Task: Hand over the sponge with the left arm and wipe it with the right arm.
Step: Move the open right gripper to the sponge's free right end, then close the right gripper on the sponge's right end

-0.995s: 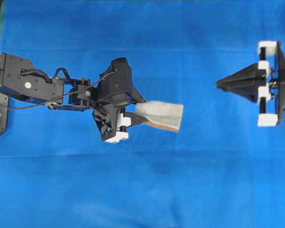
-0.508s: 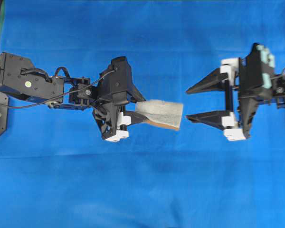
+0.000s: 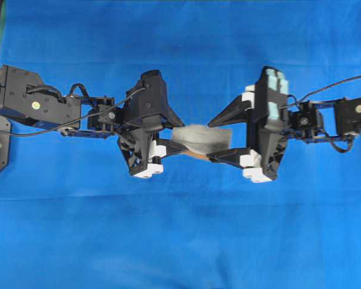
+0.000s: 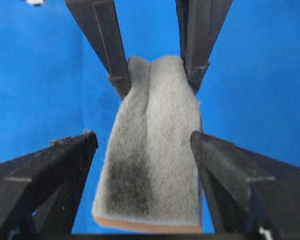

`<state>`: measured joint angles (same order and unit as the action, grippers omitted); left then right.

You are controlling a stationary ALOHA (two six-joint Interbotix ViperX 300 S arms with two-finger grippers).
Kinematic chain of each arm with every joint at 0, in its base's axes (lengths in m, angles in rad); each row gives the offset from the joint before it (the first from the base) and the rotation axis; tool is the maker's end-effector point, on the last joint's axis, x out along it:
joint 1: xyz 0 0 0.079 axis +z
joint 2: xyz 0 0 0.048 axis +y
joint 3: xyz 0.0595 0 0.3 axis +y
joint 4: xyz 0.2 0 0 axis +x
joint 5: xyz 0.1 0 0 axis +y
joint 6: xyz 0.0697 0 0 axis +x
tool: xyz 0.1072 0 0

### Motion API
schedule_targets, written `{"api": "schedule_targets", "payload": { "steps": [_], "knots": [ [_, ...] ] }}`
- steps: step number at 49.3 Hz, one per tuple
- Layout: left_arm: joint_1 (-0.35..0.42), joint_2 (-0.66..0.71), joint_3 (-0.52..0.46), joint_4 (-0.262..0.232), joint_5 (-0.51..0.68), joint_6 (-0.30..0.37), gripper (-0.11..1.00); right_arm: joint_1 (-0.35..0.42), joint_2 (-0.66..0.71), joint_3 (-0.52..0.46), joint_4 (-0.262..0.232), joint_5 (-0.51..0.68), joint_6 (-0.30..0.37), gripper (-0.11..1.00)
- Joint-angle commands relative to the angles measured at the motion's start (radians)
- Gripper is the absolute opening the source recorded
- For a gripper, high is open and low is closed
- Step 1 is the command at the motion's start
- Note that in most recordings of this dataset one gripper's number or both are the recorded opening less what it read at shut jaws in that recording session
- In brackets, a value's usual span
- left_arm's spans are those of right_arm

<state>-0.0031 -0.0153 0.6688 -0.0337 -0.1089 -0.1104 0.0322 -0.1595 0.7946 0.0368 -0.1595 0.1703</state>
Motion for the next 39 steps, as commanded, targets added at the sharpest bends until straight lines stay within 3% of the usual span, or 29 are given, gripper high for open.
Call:
{"api": "schedule_targets", "payload": {
  "steps": [1,32,35,39],
  "knots": [
    [0.003,-0.026,-0.008,0.003,-0.005,0.002,0.4,-0.008,0.009,-0.031,0.003,0.0,-0.003,0.74],
    [0.003,-0.026,-0.008,0.003,-0.005,0.003,0.37,-0.015,0.101,-0.077,0.0,0.046,-0.018,0.73],
    [0.002,-0.026,-0.009,0.003,-0.005,0.003,0.37,-0.015,0.101,-0.077,-0.006,0.046,-0.02,0.7],
    [0.002,-0.026,-0.009,0.005,-0.005,0.006,0.37,-0.015,0.101,-0.077,-0.017,0.046,-0.021,0.57]
  ]
}}
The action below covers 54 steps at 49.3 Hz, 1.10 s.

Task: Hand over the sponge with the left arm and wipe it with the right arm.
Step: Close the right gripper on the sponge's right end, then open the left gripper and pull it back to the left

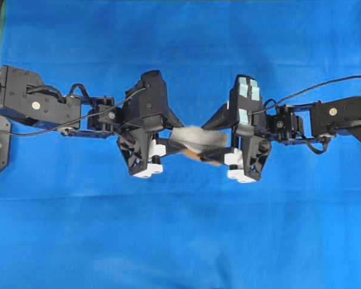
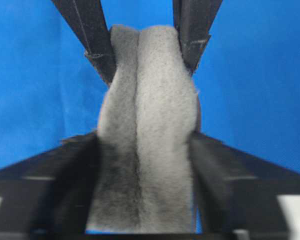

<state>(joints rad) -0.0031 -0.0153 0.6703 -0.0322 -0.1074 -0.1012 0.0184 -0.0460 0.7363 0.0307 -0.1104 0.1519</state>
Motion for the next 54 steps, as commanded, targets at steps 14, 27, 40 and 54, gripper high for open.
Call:
{"api": "schedule_targets", "payload": {
  "steps": [14,27,40,54],
  "knots": [
    [0.002,-0.026,-0.014,0.003,-0.021,0.035,0.29,-0.002,-0.018,-0.025,-0.029,0.037,-0.006,0.18],
    [0.002,-0.104,0.028,0.003,-0.035,0.035,0.74,-0.002,-0.034,-0.021,-0.032,0.041,-0.008,0.18],
    [-0.02,-0.291,0.21,0.003,-0.166,0.031,0.83,-0.002,-0.058,-0.005,-0.048,0.043,-0.009,0.18],
    [-0.037,-0.482,0.37,0.003,-0.225,0.031,0.83,-0.002,-0.058,-0.006,-0.048,0.058,-0.009,0.18]
  ]
}}
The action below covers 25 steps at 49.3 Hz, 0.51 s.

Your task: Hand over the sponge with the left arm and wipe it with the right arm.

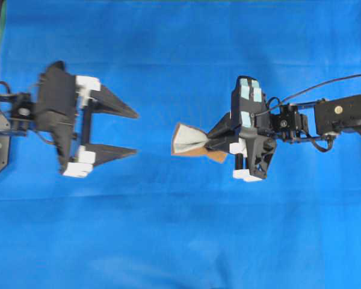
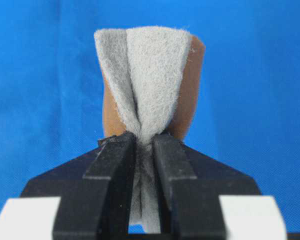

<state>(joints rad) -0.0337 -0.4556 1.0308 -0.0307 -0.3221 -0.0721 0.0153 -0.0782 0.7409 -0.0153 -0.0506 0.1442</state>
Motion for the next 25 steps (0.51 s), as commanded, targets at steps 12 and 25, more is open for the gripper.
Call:
{"api": "schedule_targets", "payload": {
  "steps": [12,25],
  "knots": [
    [-0.006,-0.071,0.029,0.002,-0.011,0.012,0.83,0.002,-0.003,-0.014,0.0,-0.002,-0.002,0.18],
    [-0.006,-0.069,0.029,0.002,-0.011,0.028,0.83,0.0,0.118,-0.023,-0.002,-0.017,-0.002,0.18]
  ]
}}
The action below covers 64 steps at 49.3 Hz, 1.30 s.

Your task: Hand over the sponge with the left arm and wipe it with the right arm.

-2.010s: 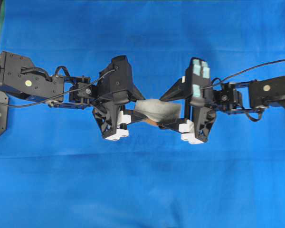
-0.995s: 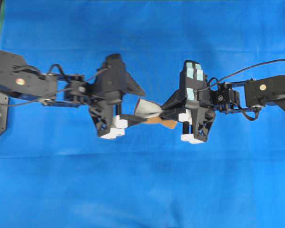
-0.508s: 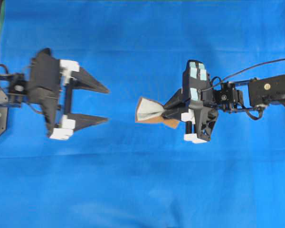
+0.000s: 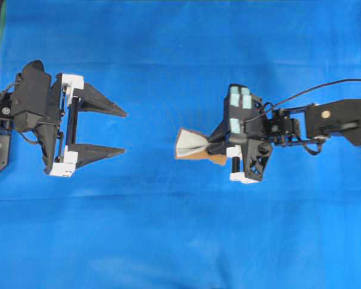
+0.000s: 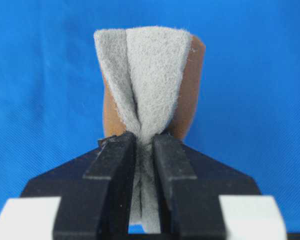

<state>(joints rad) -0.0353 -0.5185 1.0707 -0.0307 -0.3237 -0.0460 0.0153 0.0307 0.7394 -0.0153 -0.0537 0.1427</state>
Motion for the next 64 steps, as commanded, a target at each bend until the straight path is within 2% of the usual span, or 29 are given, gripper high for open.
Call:
{"api": "schedule_targets", "payload": {
  "steps": [1,12,21,30,47,55,64],
  "knots": [
    [-0.005,-0.006,-0.011,0.002,-0.009,0.002,0.83,0.0,0.018,-0.023,-0.002,-0.017,-0.002,0.18],
    [-0.005,-0.005,-0.009,0.002,-0.009,0.002,0.83,0.0,0.124,-0.041,-0.002,-0.035,-0.002,0.18],
    [-0.005,-0.005,-0.009,0.002,-0.009,0.002,0.83,-0.008,0.144,-0.048,-0.002,-0.031,0.0,0.18],
    [-0.005,-0.005,-0.011,0.002,-0.011,0.002,0.83,-0.084,0.137,-0.044,0.0,-0.029,-0.009,0.18],
    [-0.005,0.002,-0.012,0.002,-0.011,0.0,0.83,-0.285,0.129,-0.051,-0.002,-0.041,-0.101,0.18],
    [-0.005,0.002,-0.012,0.002,-0.011,0.002,0.83,-0.316,0.129,-0.055,0.0,-0.051,-0.117,0.18],
    [-0.005,0.002,-0.012,0.002,-0.011,0.002,0.83,-0.288,0.129,-0.054,0.003,-0.048,-0.104,0.18]
  ]
}}
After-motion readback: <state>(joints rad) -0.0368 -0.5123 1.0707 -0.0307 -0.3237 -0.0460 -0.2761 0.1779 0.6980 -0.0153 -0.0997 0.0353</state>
